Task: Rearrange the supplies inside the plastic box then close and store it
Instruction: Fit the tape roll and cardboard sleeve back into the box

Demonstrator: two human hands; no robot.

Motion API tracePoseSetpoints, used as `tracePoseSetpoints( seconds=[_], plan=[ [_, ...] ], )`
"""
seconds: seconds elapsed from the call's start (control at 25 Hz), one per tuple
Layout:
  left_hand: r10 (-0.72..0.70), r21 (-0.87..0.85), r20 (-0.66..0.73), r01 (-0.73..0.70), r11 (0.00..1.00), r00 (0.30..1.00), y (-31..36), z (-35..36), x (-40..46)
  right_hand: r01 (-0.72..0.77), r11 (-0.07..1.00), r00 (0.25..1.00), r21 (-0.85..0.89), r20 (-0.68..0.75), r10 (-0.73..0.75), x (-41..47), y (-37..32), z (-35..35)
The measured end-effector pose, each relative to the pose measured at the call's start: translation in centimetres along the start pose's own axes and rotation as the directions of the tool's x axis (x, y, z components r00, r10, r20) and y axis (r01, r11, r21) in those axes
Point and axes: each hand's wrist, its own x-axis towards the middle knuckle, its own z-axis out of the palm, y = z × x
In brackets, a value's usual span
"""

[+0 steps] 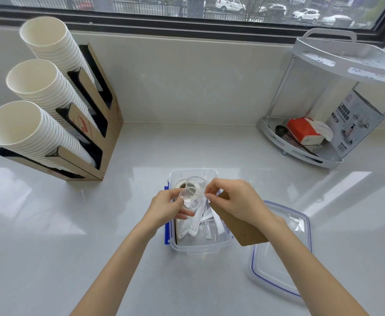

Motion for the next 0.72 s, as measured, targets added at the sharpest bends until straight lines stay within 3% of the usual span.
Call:
tracePoseSetpoints(
  seconds=[0.2,0.4,0.56,0.72],
  plan=[
    [0.013,0.013,0.035,-0.014,1.0,0.999,0.1,-0.1,0.1,-0.026,0.998,0.997,0.059,0.076,0.021,0.2,-0.4,0.4],
    [0.012,0.002,0.025,-0.012,1.0,1.0,0.0,-0.2,0.1,-0.155,0.947,0.972,0.282,-0.128,0.197,1.2,0.0,0.3],
    [0.029,-0.024,0.052,-0.028,0.999,0.998,-0.1,-0.4,-0.1,-0.257,0.809,0.842,0.529,-0.288,0.456,2.4,0.5,0.1],
    [-0.01,-0.087,0.093,0.018,0.996,0.996,0.1,-0.4,-0.5,-0.227,0.662,0.737,0.714,-0.319,0.596,3.7,0.6,-0.1]
  ],
)
